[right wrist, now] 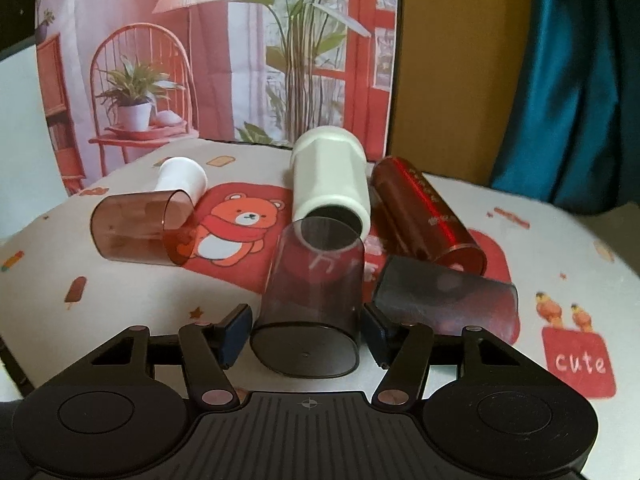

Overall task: Flip cup upright
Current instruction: 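Grasp the clear grey cup with the right gripper and lift it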

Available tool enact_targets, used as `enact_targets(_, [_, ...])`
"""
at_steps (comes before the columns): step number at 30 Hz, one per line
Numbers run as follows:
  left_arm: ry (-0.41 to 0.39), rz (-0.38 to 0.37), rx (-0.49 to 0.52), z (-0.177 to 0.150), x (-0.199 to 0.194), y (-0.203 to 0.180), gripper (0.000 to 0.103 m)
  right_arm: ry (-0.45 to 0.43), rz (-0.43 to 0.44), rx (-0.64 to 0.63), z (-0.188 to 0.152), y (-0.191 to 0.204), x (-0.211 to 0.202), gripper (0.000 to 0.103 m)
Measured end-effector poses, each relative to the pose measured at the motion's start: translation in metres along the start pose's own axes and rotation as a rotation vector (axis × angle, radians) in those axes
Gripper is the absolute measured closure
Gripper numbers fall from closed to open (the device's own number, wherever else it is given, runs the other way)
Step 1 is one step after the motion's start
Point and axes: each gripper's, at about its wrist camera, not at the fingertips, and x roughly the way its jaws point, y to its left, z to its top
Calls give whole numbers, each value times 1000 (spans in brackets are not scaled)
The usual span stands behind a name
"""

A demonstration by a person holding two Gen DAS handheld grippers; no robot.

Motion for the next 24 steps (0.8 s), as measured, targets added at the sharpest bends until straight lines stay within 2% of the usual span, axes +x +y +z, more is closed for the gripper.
enact_targets(12, [30,-25,29,-4,3,-8,0,154,195,212,-25,-32,-39,47])
enact_targets(21, [48,-19,42,-5,1,-13,0,190,290,298,-40,-43,-52,46])
enact_targets(22, [48,-17,47,-5,1,-14,0,191,290,304,-41,-45,-52,45])
enact_targets(24, [49,-11,54,-5,1,-16,0,185,264,280,-41,-44,-53,36])
